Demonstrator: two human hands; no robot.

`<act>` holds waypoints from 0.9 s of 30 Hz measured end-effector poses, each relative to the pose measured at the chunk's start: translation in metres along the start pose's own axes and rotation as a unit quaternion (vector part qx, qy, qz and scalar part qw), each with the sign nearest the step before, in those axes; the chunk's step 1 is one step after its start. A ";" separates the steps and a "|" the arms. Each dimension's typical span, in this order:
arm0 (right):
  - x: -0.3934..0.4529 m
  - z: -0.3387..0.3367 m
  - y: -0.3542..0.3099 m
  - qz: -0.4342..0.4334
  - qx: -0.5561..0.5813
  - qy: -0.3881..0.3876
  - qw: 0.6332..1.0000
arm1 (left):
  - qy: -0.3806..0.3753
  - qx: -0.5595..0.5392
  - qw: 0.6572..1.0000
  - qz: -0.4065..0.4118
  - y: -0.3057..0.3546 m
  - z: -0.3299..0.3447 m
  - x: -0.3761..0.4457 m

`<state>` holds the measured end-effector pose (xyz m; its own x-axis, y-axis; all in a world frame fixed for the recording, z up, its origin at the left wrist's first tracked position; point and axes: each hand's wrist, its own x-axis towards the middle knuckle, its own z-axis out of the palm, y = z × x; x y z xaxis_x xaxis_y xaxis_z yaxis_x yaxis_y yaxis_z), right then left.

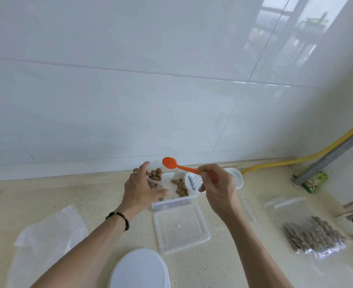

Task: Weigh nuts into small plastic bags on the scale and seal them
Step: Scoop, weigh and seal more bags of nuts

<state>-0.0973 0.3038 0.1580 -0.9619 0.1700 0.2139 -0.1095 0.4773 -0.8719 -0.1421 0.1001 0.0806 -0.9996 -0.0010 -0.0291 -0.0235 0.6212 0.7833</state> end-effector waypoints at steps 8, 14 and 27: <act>-0.068 -0.032 0.040 0.209 0.155 0.180 0.949 | -0.008 0.011 0.995 0.098 0.024 0.005 -0.046; -0.164 -0.030 0.097 0.367 0.178 0.238 0.881 | -0.067 0.020 0.986 0.149 0.023 0.031 -0.086; -0.258 -0.005 0.142 0.472 -0.049 0.224 0.851 | -0.142 0.053 0.967 0.204 0.015 0.054 -0.138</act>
<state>0.1361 0.3318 -0.0188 -0.4156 0.8188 -0.3961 0.7020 0.0118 -0.7121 -0.0032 0.1517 0.0626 -0.8792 0.4682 0.0878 0.3898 0.6012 0.6976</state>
